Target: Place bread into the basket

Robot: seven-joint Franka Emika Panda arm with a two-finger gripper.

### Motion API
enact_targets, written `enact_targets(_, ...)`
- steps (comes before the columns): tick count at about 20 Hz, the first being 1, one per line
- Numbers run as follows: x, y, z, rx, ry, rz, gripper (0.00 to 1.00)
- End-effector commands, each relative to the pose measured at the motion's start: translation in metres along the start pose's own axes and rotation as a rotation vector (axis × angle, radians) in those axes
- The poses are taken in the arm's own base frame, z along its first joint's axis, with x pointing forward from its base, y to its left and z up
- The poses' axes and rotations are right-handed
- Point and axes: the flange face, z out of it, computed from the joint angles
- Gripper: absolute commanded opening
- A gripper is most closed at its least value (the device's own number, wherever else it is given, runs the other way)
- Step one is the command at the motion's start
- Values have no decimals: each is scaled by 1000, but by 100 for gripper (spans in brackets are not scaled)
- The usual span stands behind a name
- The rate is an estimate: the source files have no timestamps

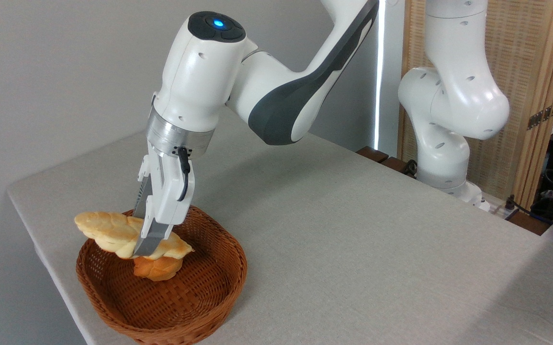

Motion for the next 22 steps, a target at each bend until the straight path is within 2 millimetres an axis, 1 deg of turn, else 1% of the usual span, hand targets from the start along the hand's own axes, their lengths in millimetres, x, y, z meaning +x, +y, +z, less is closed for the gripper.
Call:
enact_targets(1, 2, -3, -8, 23, 11, 6, 99)
enact_targets(8, 1, -6, -17, 35, 18, 0, 100)
enact_targets(19, 0, -7, -19, 38, 17, -1, 100)
enact_targets(20, -1, -7, -20, 40, 19, -5, 100)
enact_targets(22, 2, -7, -32, 49, 34, -18, 100)
